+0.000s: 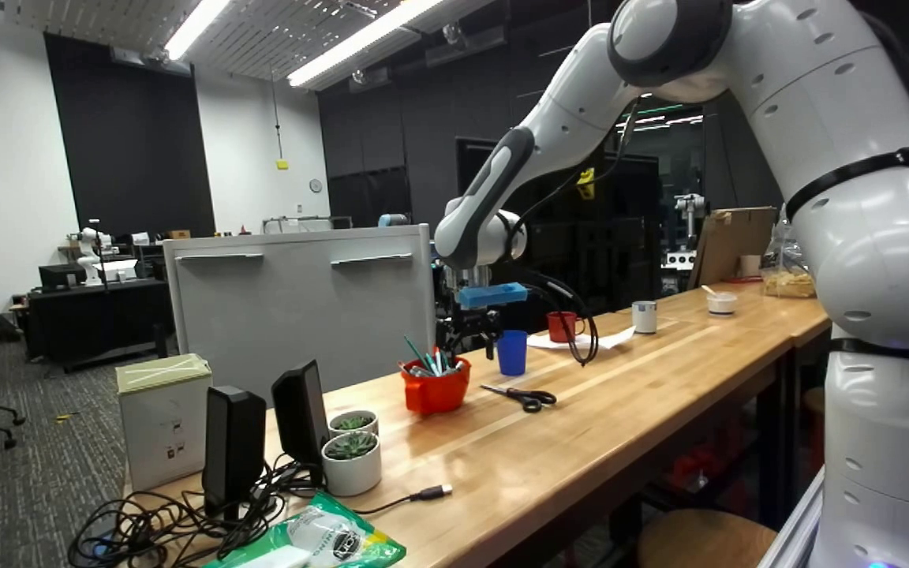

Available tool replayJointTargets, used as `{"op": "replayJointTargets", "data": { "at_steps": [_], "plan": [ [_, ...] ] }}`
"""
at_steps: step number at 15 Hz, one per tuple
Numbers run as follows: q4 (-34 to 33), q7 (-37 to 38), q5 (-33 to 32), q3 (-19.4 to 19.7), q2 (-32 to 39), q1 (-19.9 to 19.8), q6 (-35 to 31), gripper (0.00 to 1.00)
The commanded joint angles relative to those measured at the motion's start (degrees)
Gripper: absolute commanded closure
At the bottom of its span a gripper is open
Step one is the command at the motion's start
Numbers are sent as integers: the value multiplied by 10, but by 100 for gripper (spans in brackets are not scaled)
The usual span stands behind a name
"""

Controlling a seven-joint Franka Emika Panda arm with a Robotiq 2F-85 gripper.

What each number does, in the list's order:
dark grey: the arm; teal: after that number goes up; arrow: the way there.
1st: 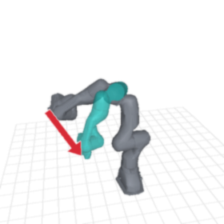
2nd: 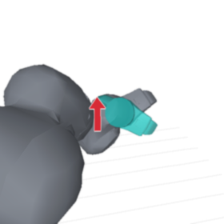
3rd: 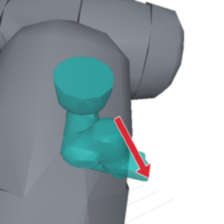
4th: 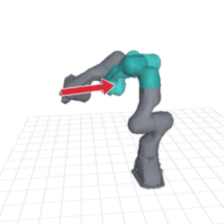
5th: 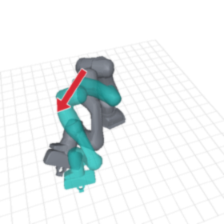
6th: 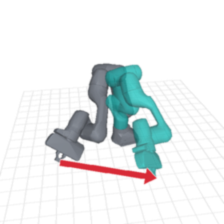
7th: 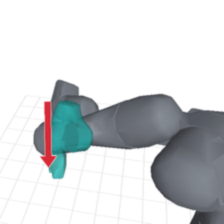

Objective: Move the red cup forward

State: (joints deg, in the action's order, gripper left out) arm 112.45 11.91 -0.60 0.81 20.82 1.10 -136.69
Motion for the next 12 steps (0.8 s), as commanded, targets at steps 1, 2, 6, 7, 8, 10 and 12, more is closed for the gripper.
{"op": "replayJointTargets", "data": {
  "at_steps": [1, 2, 6, 7, 8, 10, 12],
  "plan": [
    [-39, 10, -4, 8, 29, 7, 10, 0],
    [-46, 10, -2, 8, 36, 7, 12, 0],
    [-62, 10, -1, 10, 56, 8, 15, 27],
    [-66, 10, 0, 10, 58, 8, 16, 32],
    [-69, 10, 0, 10, 60, 8, 16, 39],
    [-69, 10, 2, 10, 61, 7, 19, 56],
    [-70, 9, 4, 10, 60, 6, 21, 73]
  ]
}}
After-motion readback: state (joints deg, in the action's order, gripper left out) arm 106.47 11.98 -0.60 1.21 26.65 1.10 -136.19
